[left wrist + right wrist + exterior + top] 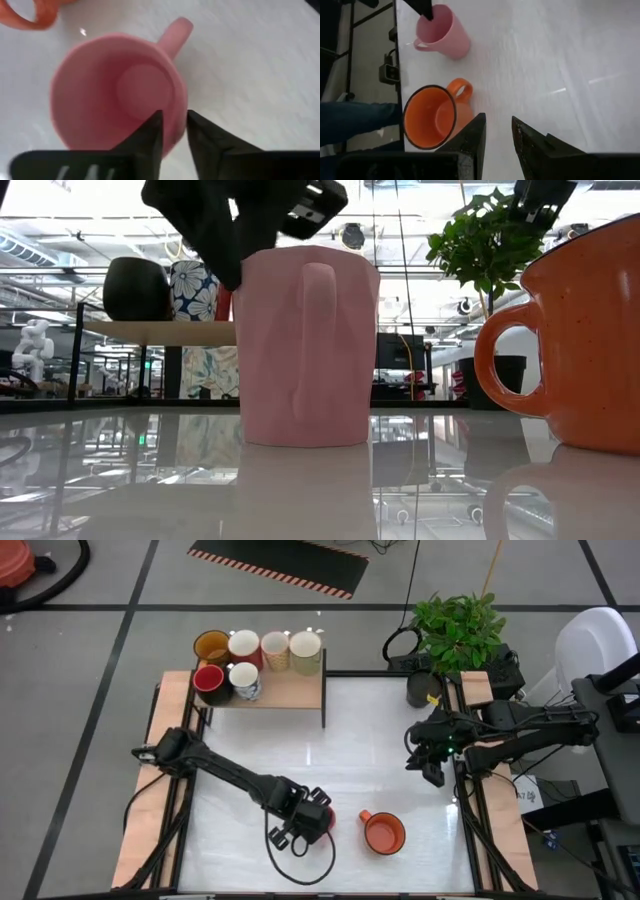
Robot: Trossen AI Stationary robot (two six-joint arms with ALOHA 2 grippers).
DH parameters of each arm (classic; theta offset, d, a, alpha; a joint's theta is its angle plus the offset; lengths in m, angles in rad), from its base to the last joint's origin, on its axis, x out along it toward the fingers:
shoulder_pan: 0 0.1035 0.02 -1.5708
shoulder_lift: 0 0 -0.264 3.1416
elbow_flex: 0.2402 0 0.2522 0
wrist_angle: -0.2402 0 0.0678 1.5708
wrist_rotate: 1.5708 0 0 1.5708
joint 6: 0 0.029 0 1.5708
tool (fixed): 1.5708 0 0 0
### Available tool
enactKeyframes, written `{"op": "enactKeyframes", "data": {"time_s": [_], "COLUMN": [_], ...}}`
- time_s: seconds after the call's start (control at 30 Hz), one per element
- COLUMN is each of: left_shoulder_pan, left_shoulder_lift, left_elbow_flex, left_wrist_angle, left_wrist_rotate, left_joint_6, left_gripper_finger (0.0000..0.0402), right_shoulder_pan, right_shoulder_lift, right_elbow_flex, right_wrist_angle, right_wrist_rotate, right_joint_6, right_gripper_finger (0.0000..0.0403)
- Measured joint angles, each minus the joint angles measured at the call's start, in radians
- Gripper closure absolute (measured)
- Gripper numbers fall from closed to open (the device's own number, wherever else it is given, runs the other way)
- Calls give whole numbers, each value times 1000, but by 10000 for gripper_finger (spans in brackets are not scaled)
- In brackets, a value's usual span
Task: Place coffee mugs
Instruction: Put the pink mug on the shelf
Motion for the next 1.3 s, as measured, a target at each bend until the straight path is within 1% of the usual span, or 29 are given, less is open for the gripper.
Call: {"op": "enactKeyframes", "data": {"time_s": [0.17, 0.27, 0.33, 0.5, 0.8, 0.93, 1.07, 1.3], "left_shoulder_pan": [12, 22, 27, 46, 97, 119, 151, 214], "left_shoulder_lift": [0, -3, -3, -3, -27, -45, -79, -135], "left_elbow_flex": [0, 2, 2, 2, 1, -1, -1, -1], "left_wrist_angle": [-14, -18, -22, -22, -55, -73, -93, -106], "left_wrist_rotate": [31, 31, 31, 20, 8, -24, -51, -97], "left_joint_6": [-14, -23, -35, -81, -259, -310, -401, -518], "left_gripper_finger": [369, 389, 389, 389, 389, 389, 389, 389], "right_shoulder_pan": [2, 2, 2, 2, 2, 2, 2, 2], "right_shoulder_lift": [0, 0, 0, 0, 0, 0, 0, 0], "right_elbow_flex": [0, 0, 0, 0, 0, 0, 0, 0], "right_wrist_angle": [0, 0, 0, 1, 1, 1, 1, 2], "right_wrist_rotate": [23, 31, 50, 53, 58, 79, 80, 83], "right_joint_6": [0, 0, 0, 8, -2, 5, 7, 5], "right_gripper_finger": [326, 326, 326, 326, 326, 326, 326, 326]}}
